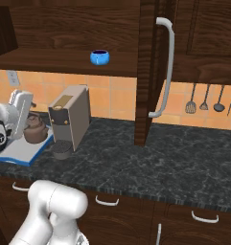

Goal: Pick the kettle from the counter and place it on the tray. Then pick the mug from the cabinet and place it on the tray. Then close the cabinet doors.

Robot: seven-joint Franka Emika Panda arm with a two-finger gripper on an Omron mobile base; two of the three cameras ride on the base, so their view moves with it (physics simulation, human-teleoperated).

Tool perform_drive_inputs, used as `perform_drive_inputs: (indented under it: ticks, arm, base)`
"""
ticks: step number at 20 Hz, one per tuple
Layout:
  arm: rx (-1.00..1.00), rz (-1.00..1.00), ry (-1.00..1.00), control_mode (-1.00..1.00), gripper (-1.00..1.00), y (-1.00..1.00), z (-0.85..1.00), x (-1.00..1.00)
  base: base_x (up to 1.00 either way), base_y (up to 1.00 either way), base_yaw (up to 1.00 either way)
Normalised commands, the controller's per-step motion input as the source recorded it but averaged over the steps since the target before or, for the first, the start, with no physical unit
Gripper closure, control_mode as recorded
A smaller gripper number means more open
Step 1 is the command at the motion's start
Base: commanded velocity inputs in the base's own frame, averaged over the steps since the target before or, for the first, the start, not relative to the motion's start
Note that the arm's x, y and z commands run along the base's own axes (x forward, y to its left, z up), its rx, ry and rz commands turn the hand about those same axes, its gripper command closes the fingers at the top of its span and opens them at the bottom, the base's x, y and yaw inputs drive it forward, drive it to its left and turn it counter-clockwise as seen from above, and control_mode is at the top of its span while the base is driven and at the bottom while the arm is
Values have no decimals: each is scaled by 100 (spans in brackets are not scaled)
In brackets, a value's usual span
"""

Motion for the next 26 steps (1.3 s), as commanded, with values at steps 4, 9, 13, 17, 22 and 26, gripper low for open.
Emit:
perform_drive_inputs:
  ticks: [4, 9, 13, 17, 22, 26]
  arm:
    - [-1, -3, -2, -100, -100, 8, 13, -5]
    - [-4, 0, -12, -100, -100, 0, 83, -32]
    - [-16, 0, 0, -100, -100, -1, 77, -45]
    - [-38, -4, 3, -100, -100, -29, 56, -34]
    - [-65, 0, 9, -100, -100, -70, 38, 2]
    - [-64, 12, 9, -100, -100, -66, 6, 32]
  base:
    - [0, 0, 0]
    - [0, 0, 0]
    - [0, 0, 0]
    - [0, 0, 0]
    - [0, 0, 0]
    - [0, 0, 0]
